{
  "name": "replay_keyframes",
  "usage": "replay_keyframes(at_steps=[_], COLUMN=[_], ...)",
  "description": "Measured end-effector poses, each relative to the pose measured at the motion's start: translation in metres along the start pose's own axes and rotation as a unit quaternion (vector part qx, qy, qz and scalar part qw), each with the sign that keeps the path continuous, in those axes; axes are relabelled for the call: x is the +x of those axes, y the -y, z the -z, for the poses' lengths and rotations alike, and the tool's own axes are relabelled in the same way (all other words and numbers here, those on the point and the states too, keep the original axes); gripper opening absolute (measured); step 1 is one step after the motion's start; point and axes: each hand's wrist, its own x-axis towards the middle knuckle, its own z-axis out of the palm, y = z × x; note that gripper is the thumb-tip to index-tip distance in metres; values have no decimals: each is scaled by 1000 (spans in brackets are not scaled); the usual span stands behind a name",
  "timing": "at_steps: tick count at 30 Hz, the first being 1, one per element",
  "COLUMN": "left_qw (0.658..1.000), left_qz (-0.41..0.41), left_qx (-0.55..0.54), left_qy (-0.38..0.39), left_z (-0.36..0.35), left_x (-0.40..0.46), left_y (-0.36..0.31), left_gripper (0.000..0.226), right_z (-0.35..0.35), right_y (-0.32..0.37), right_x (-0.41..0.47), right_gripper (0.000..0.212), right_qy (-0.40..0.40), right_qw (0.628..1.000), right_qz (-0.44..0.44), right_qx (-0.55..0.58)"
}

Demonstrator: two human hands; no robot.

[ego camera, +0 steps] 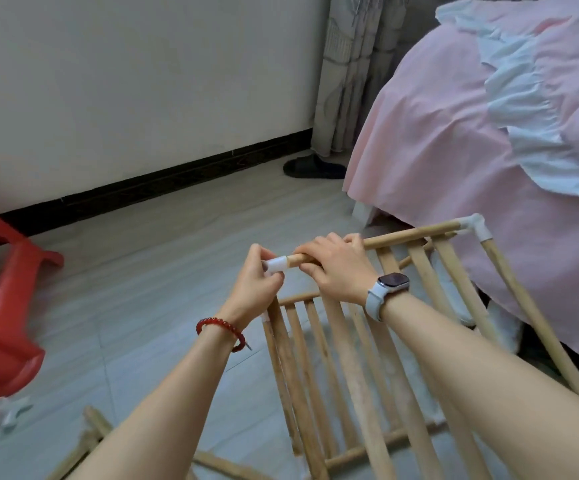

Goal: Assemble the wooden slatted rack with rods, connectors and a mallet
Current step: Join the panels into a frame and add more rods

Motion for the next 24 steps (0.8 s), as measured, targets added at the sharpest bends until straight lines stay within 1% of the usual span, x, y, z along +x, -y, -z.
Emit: replay_keyframes(at_steps=[2, 4, 5, 7, 8, 9, 12, 14, 17, 20, 22, 24], left_qw=[999, 991, 981, 949, 940, 941, 969, 976, 983, 990, 994, 995], left_qz=[31, 63, 82, 126, 138, 142, 141, 155, 164, 133, 100, 90], left_qx=[-41, -120, -177, -280, -302, -293, -194, -146, -74, -19, 17, 31], left_qy=[8, -6, -23, -67, -82, -87, -53, -37, -36, -44, -31, -20], left_z=[-7, -16, -20, -28, -33, -38, -48, -51, -48, -50, -50, -50], left_x=[6, 10, 10, 11, 11, 8, -1, -1, 3, 3, 3, 2], left_y=[17, 31, 37, 47, 52, 57, 68, 71, 67, 64, 64, 64], left_gripper=[21, 27, 26, 14, 12, 13, 24, 27, 28, 31, 29, 27], right_z=[-15, -28, -35, -48, -55, -61, -69, -68, -67, -73, -78, -84], right_y=[-4, -11, -14, -17, -18, -19, -24, -26, -27, -32, -32, -32], right_x=[5, 7, 8, 8, 7, 6, 5, 8, 11, 8, 6, 4], right_gripper=[24, 21, 20, 19, 19, 19, 20, 25, 31, 26, 23, 22], right_qy=[18, 29, 36, 63, 73, 79, 74, 91, 111, 132, 120, 102], right_qw=[1000, 999, 999, 997, 996, 995, 996, 993, 989, 989, 991, 994], right_qz=[-8, -17, -20, -26, -26, -26, -20, -21, -25, -7, -6, -10], right_qx=[1, 11, 21, 43, 46, 45, 53, 78, 99, 70, 49, 44])
